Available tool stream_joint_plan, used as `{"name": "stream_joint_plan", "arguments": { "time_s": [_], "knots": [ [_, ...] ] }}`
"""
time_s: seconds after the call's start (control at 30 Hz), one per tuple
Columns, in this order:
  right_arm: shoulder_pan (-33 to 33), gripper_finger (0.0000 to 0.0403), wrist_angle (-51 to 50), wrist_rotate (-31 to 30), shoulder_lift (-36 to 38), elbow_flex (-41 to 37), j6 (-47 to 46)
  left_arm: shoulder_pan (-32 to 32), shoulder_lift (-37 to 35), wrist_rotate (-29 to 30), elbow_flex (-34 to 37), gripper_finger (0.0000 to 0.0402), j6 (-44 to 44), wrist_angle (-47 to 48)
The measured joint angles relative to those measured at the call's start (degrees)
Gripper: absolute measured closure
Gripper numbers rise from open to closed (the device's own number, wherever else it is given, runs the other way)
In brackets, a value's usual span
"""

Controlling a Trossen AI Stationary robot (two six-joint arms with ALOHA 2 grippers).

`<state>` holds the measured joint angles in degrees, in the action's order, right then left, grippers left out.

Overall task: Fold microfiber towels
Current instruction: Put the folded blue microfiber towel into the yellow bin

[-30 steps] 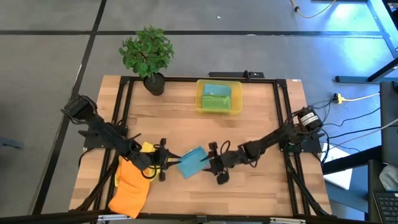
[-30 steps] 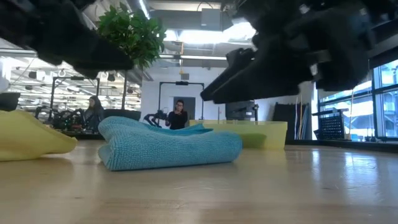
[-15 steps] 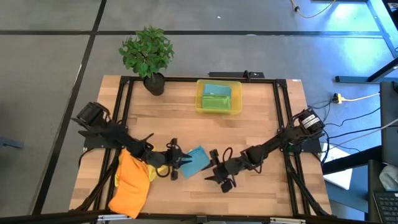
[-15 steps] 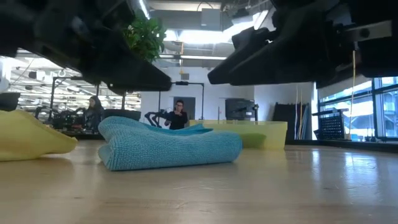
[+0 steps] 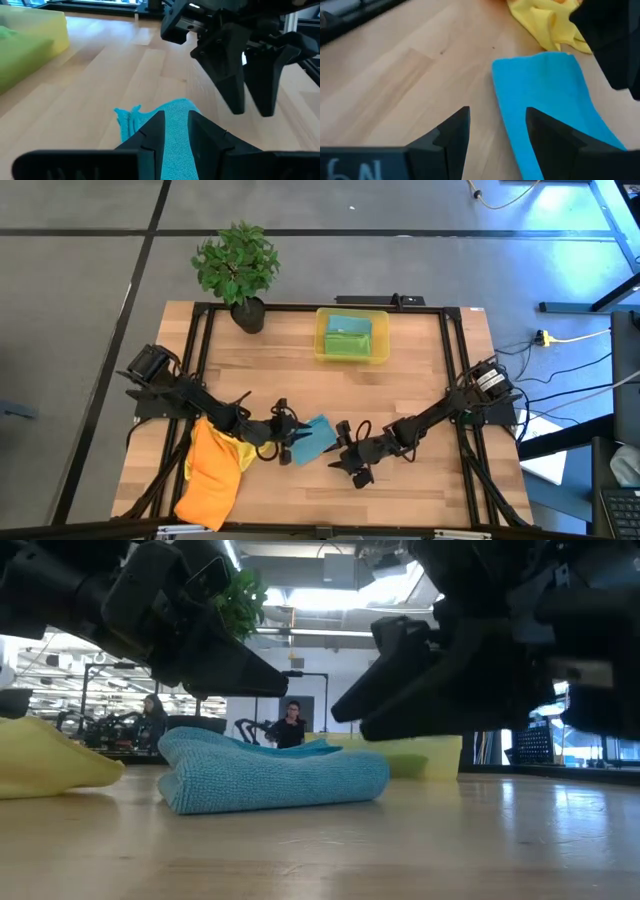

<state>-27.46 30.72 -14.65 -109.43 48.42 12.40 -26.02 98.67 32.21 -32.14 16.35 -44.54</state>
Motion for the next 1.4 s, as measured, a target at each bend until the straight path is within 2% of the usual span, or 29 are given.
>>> {"name": "stream_joint_plan", "arguments": {
  "time_s": [0.17,0.47,0.77,1.2,1.4],
  "knots": [
    [0.0,0.0208,0.0,-1.7,-1.1,0.0,1.2,0.0,0.0,-0.3,0.0,0.0327,1.5,1.6],
    [-0.5,0.0208,-0.1,-11.1,-1.6,0.0,6.1,1.2,0.0,-0.3,0.0,0.0327,3.7,2.8],
    [-0.6,0.0208,1.5,-10.8,-1.9,0.0,7.0,1.0,0.0,-0.4,0.0,0.0327,6.0,5.4],
    [-1.3,0.0208,2.7,-7.2,-1.9,2.2,8.1,1.2,0.1,-2.4,-0.1,0.0327,7.2,4.9],
    [-2.2,0.0208,3.2,-6.1,-1.9,3.5,7.7,1.4,2.5,-3.7,-3.1,0.0327,4.4,4.7]
  ]
}}
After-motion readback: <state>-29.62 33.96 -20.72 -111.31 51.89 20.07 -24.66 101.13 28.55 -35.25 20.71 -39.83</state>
